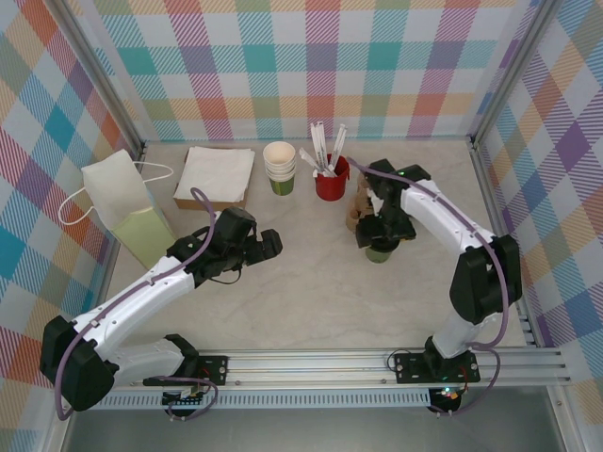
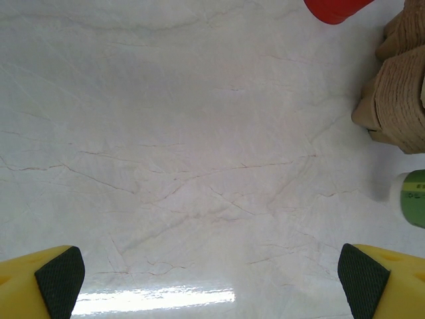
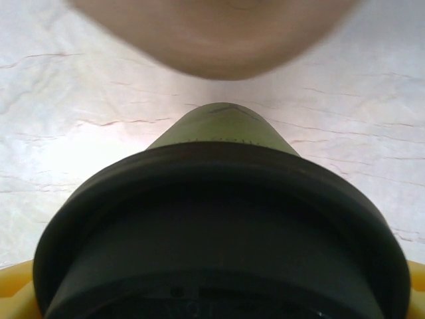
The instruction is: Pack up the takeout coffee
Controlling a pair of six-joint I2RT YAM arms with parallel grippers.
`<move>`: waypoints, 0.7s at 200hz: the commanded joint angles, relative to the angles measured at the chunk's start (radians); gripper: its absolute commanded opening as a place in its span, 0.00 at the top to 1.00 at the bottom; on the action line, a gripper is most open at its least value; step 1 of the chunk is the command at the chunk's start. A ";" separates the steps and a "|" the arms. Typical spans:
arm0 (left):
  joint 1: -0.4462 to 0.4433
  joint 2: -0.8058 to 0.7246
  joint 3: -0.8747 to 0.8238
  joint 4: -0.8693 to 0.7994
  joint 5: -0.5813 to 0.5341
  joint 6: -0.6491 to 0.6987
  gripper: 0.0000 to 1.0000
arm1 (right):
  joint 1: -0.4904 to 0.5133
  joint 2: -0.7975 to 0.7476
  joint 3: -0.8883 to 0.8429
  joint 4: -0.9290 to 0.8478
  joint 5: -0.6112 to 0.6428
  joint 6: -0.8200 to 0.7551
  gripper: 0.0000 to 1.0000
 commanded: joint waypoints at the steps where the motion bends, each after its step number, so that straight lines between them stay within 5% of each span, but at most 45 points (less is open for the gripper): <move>1: 0.007 -0.026 -0.011 -0.019 -0.018 0.002 0.00 | -0.068 -0.032 -0.012 0.001 0.009 -0.054 0.16; 65: 0.007 -0.012 -0.002 -0.019 -0.014 0.008 0.00 | -0.210 0.046 0.045 0.049 0.000 -0.113 0.16; 140: 0.008 -0.006 0.009 -0.033 -0.019 0.013 0.00 | -0.250 0.165 0.118 0.075 -0.012 -0.126 0.15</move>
